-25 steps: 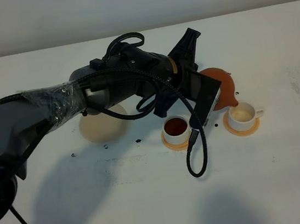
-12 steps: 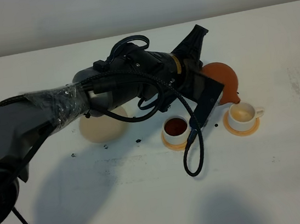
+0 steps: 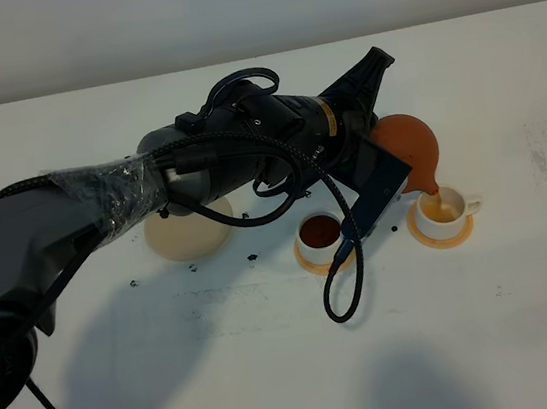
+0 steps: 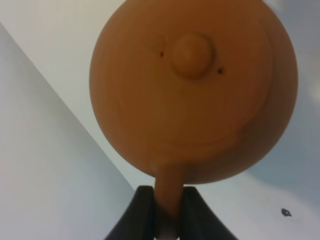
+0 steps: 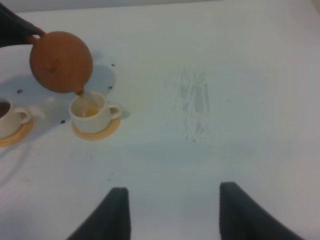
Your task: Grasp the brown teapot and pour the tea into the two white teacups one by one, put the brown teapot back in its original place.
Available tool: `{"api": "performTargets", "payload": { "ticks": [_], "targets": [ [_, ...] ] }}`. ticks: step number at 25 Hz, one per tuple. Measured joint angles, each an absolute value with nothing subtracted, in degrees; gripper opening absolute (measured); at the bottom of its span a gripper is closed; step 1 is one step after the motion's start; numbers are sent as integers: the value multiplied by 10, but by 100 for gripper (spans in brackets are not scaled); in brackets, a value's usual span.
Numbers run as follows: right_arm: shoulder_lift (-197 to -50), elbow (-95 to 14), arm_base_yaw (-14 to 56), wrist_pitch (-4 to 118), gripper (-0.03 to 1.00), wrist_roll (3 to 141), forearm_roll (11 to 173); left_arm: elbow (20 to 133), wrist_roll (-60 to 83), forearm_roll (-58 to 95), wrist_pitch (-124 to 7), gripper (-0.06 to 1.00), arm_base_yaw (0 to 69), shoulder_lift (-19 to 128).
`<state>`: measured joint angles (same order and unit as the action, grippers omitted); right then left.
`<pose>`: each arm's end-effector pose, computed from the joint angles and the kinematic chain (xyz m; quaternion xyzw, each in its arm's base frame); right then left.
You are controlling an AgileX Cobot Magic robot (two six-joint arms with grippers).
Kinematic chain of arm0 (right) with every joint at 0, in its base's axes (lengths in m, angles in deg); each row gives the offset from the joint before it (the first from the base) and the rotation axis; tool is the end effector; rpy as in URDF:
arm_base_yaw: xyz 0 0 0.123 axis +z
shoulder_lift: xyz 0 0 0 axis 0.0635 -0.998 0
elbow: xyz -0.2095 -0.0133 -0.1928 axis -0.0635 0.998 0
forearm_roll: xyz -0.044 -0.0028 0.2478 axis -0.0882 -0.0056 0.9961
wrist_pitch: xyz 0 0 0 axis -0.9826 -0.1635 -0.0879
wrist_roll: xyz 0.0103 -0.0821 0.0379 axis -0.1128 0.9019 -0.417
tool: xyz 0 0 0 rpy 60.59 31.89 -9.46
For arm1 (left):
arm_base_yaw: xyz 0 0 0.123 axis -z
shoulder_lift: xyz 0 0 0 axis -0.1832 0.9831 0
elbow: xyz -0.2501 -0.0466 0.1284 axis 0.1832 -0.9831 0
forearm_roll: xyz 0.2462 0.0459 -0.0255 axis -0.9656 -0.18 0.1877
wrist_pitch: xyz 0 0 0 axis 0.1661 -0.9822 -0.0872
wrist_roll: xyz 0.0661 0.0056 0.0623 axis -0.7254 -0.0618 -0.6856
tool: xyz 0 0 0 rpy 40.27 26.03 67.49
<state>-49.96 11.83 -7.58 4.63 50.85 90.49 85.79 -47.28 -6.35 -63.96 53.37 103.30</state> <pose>-0.0043 0.0091 0.2735 0.0128 0.8551 0.0282 0.5175 0.3589 -0.3284 0.1856 0.8596 0.2587 0.2389 0.3701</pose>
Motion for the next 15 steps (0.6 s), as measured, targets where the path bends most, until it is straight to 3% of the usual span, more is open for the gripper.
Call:
{"api": "performTargets", "payload": {
  "ticks": [15],
  "targets": [
    [-500,118,-76,46,42,509,905,858,-476,-77,-627,11,535,1033]
  ]
}}
